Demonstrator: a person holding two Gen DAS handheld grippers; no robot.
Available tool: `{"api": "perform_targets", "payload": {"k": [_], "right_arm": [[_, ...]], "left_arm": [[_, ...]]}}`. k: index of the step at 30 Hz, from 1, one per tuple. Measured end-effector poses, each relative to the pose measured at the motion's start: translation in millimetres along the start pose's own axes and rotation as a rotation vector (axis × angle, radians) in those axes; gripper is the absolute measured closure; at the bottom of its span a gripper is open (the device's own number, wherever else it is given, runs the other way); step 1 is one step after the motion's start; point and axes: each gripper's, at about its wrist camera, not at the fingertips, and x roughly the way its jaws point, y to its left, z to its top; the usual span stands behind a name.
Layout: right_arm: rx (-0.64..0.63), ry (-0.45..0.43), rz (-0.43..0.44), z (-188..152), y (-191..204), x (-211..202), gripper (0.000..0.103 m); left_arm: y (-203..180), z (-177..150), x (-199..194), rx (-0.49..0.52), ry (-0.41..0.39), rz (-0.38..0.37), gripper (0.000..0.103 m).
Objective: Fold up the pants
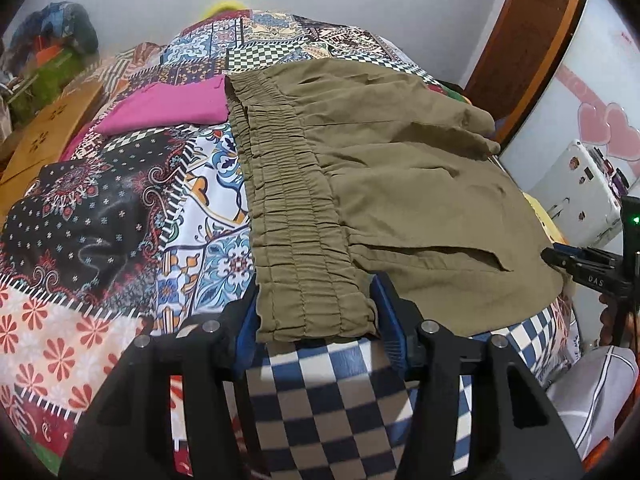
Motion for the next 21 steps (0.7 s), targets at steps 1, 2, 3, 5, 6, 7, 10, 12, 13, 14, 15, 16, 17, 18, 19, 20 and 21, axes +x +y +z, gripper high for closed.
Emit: {"api": "perform_targets", "payload": {"k": [1, 2, 3, 5, 6, 7, 10, 12, 13, 14, 15, 16, 17, 18, 19, 20, 21], "right_arm": [[-0.001, 0.008, 0.003, 0.8, -1.1, -0.5, 0.068], [0.002, 0.014, 0.004, 2.8, -2.4, -1.1, 0.068], [0.011, 0.011, -0.006, 7.3, -5.7, -3.5, 0.068], [0.018, -0.009, -0.031, 14.0, -10.3, -8.4, 0.067], [0.025, -0.026, -0.038, 21.1, -14.9, -12.5, 0.065], [0.031, -0.041, -0.039, 25.1, -18.0, -15.1, 0.059], [0.046, -0.102, -0.046, 44.2, -25.2, -22.0, 0.047], [0.044, -0.130, -0.051, 58.1, -27.1, -22.7, 0.043], [0.038, -0.145, -0.052, 69.0, -28.5, -20.7, 0.043], [0.035, -0.150, -0.052, 73.4, -28.8, -19.3, 0.043], [0.029, -0.158, -0.052, 84.9, -29.9, -15.3, 0.043], [0.026, -0.166, -0.049, 90.6, -29.8, -12.5, 0.043], [0.023, -0.174, -0.046, 97.3, -29.7, -9.0, 0.043], [0.021, -0.181, -0.048, 107.4, -30.9, -3.0, 0.043], [0.017, -0.189, -0.055, 113.2, -29.8, -0.5, 0.043], [-0.002, -0.203, -0.073, 122.8, -29.5, 5.5, 0.043], [-0.026, -0.212, -0.095, 131.3, -26.0, 9.7, 0.043]], "left_arm": [[1.6, 1.6, -1.4, -0.004, 0.009, 0.001, 0.046], [2.5, 4.1, -3.5, -0.001, 0.016, 0.008, 0.045], [3.6, 6.6, -6.3, -0.002, 0.012, 0.012, 0.041], [6.9, 13.3, -15.7, -0.005, -0.015, 0.029, 0.038], [9.1, 19.4, -21.9, -0.002, -0.041, 0.055, 0.036], [11.7, 26.3, -26.5, 0.003, -0.062, 0.077, 0.033], [19.4, 46.8, -30.4, -0.005, -0.103, 0.105, 0.027], [23.9, 60.7, -25.3, -0.012, -0.111, 0.115, 0.025], [24.8, 67.5, -21.7, -0.012, -0.112, 0.120, 0.025], [27.5, 78.7, -14.1, -0.007, -0.113, 0.130, 0.025], [28.2, 86.9, -7.8, -0.003, -0.115, 0.139, 0.025], [28.5, 93.5, -1.8, 0.000, -0.118, 0.148, 0.025], [29.7, 104.8, 8.3, 0.007, -0.122, 0.162, 0.025], [30.0, 111.2, 15.3, 0.014, -0.122, 0.171, 0.025], [30.8, 118.3, 20.8, 0.021, -0.120, 0.178, 0.025], [31.9, 126.4, 28.1, 0.028, -0.121, 0.182, 0.025], [34.9, 136.1, 36.7, 0.032, -0.123, 0.184, 0.025]]}}
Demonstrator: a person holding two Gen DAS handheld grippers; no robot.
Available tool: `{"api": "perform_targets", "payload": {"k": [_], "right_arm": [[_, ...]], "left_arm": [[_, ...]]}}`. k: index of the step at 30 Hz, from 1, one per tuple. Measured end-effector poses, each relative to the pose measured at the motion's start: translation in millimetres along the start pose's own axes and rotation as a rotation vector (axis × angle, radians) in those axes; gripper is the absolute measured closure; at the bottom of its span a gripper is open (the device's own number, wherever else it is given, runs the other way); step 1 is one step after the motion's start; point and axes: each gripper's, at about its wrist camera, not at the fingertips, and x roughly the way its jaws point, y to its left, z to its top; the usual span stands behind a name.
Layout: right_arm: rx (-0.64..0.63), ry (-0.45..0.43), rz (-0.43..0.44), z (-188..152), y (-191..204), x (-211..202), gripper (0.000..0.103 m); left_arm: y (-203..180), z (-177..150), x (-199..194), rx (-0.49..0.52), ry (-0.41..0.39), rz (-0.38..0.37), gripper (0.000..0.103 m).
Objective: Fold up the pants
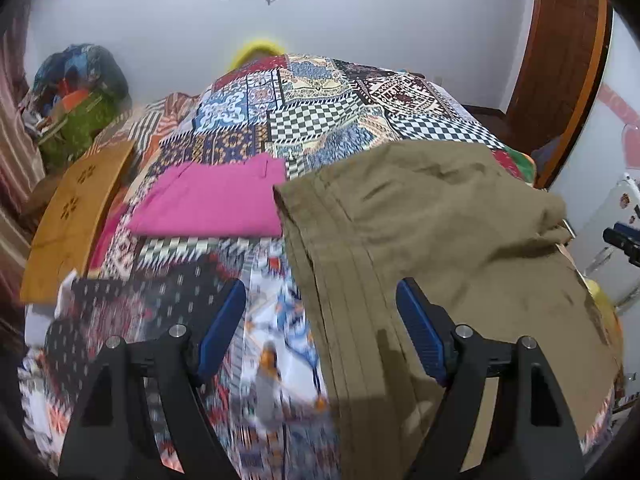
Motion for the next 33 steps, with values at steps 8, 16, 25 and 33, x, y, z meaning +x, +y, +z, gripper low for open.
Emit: {"api": "perform_targets", "payload": {"k": [8, 16, 25, 33], "right_arm": [[-0.059, 0.055, 0.011, 31.8, 3.9, 60.0, 0.043], [-0.035, 0.125, 0.113, 34.0, 3.2, 94.2, 0.043], [-0.045, 0.140, 0.223, 38.8, 13.0, 94.0, 0.088], [-0.125, 0.019, 0.218, 77.9, 37.7, 82.8, 0.093]], "left_arm": [[21.4, 28.2, 64.0, -0.066, 0.050, -0.004, 0.023], [7.6, 24.3, 94.7, -0.034, 0.096, -0.045, 0.023], [-4.4, 17.5, 103.9, 0.000, 0.111, -0.054, 0.046], [-20.2, 21.8, 102.7, 0.074, 0.099, -0.034, 0.094]]}}
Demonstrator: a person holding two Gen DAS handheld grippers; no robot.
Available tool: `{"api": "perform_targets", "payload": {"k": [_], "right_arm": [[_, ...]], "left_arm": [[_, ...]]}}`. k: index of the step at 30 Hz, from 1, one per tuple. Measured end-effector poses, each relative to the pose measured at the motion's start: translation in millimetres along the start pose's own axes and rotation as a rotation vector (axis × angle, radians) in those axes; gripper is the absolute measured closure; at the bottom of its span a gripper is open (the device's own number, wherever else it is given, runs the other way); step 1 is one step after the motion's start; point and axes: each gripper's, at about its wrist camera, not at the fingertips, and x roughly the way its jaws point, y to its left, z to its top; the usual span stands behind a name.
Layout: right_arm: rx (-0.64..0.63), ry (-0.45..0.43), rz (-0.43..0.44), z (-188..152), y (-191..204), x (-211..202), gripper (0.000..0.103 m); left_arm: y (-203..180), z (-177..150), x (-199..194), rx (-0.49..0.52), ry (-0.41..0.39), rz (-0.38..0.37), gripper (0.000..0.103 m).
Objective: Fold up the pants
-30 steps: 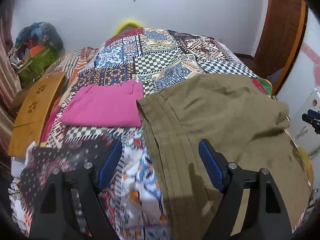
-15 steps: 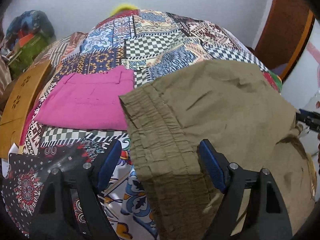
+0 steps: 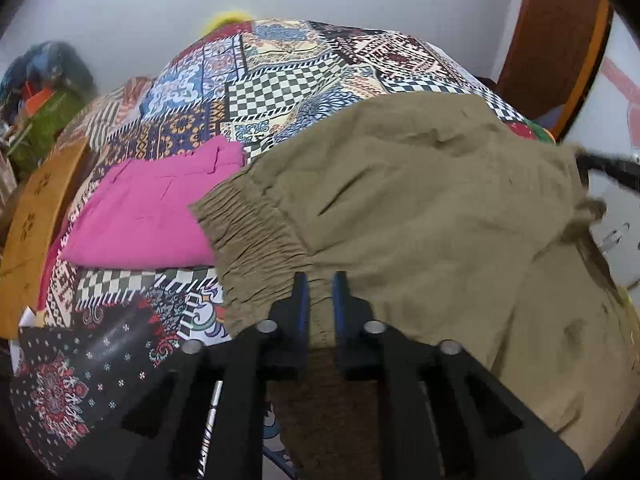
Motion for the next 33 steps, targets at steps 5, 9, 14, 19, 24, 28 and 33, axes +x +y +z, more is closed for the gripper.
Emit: {"api": "perform_targets", "payload": {"k": [5, 9, 14, 19, 24, 28, 33], "right_arm": [[-0.054, -0.016, -0.046, 25.0, 9.3, 19.5, 0.093], [-0.063, 0.031, -0.116, 27.3, 1.3, 45.9, 0.093], [-0.009, 0.132, -0.148, 17.6, -22.8, 71.0, 0.095], [0.045, 0.119, -0.119, 21.9, -38.3, 44.6, 0.094], [0.029, 0.049, -0.118, 42.5, -33.3, 18.8, 0.055], [0.002, 0.001, -0.106, 62.8, -21.5, 14.2, 0.043], [-0.019, 0.023, -0.050, 87.6, -8.3, 34.9, 0.040]], "left_arm": [[-3.0, 2.6, 6.4, 0.026, -0.005, 0.045, 0.096], [17.8, 5.1, 19.8, -0.052, 0.021, 0.055, 0.096], [34.9, 3.3, 22.6, -0.080, 0.027, 0.042, 0.096], [45.4, 6.9, 7.5, -0.078, -0.009, 0.054, 0.070], [59.8, 20.3, -13.9, -0.099, -0.098, 0.083, 0.040], [74.2, 35.3, -19.4, -0.121, -0.133, 0.087, 0.033], [89.1, 50.4, -7.5, -0.138, -0.135, 0.063, 0.028]]}}
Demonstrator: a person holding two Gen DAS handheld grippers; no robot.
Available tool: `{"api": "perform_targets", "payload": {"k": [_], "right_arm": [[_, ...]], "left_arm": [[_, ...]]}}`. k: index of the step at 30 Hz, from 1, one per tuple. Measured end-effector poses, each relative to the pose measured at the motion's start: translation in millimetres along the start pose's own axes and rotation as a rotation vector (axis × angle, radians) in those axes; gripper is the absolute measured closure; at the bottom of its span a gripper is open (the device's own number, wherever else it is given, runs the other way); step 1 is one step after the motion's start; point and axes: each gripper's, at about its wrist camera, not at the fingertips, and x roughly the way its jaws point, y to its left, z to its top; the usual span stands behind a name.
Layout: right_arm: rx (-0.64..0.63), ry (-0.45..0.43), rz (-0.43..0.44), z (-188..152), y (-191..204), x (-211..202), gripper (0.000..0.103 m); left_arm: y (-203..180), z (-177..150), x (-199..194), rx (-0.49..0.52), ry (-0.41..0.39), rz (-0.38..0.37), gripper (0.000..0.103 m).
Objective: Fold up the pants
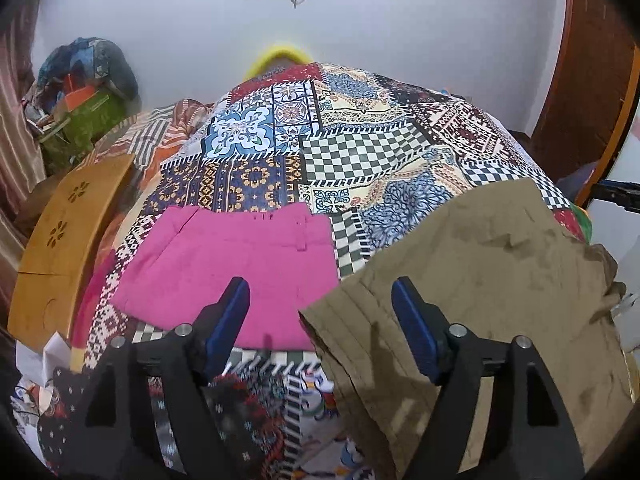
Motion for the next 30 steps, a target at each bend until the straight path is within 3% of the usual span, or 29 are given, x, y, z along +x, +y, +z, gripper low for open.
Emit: {"api": "perform_targets", "payload": {"k": [2, 9, 13, 17, 21, 25, 27, 30], "right_arm": [[-0.010, 0.019, 0.019, 8.3, 5.7, 11.8, 0.040], [-0.037, 0.090, 0.038, 23.3, 16.9, 54.1, 0.040], [-0.080, 0.134, 0.027, 25.2, 19.9, 76.8, 0.029], [-0.061, 0.180, 0.022, 28.5, 13.5, 95.2, 0.028], [-0.035, 0.248, 0.052, 28.8, 11.5, 118.1, 0.023], [-0.095, 0.270, 0.048, 24.9, 22.3, 125.0, 0.013], [-0.096, 0.273, 0.047, 25.6, 22.0, 126.1, 0.013], [-0.102, 0.252, 0.048, 24.7, 21.3, 124.1, 0.023]], "left_arm": [[3.4, 1.9, 10.9, 0.000, 0.012, -0.014, 0.023], [-0.8, -10.7, 52.7, 0.046, 0.100, -0.039, 0.021], [-3.8, -17.6, 67.7, 0.048, 0.128, -0.075, 0.015], [-1.6, -14.5, 78.2, 0.008, 0.153, -0.106, 0.015], [-1.2, -12.4, 84.0, -0.006, 0.169, -0.145, 0.024], [-3.0, -14.3, 92.5, -0.016, 0.202, -0.177, 0.030], [-3.8, -15.7, 93.1, -0.020, 0.204, -0.186, 0.032], [-7.3, -15.8, 89.6, -0.007, 0.190, -0.177, 0.037]]}}
